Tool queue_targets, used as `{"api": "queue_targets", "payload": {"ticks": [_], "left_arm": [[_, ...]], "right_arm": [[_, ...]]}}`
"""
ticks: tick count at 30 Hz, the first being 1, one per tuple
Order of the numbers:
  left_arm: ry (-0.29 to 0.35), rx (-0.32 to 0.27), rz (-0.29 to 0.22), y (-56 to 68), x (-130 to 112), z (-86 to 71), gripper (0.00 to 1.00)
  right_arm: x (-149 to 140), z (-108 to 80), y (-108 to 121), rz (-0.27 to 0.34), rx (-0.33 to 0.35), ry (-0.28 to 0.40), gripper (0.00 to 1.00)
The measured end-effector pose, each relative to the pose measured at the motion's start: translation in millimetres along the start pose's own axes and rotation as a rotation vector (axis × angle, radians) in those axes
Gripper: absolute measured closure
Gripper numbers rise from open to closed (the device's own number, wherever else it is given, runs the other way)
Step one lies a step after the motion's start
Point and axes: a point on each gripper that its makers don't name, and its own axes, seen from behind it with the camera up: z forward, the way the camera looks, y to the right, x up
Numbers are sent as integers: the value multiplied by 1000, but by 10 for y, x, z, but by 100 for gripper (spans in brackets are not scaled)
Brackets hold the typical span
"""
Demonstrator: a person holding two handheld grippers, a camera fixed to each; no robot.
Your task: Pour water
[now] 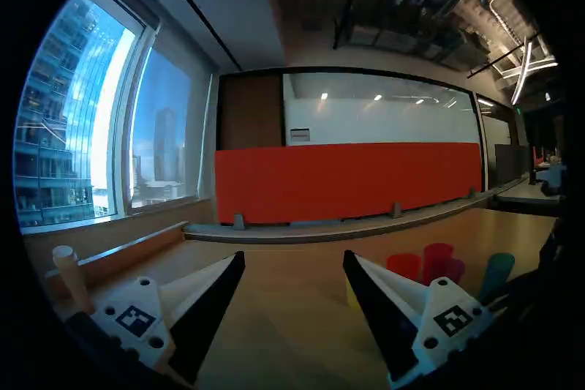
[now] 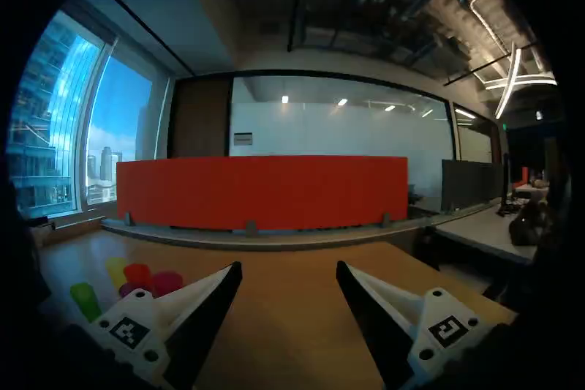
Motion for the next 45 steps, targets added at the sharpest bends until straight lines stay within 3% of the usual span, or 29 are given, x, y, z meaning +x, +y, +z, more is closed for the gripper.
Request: {"api": "queue_targets", "payload": {"ticks": [17, 45], "left_arm": [[-20, 12, -35, -11, -343, 15, 0], [-35, -1, -53, 71, -511, 68, 0]], "right_arm": [[-1, -17, -78, -19, 3, -1, 0], [63, -57, -21, -20, 0, 12, 0]]}}
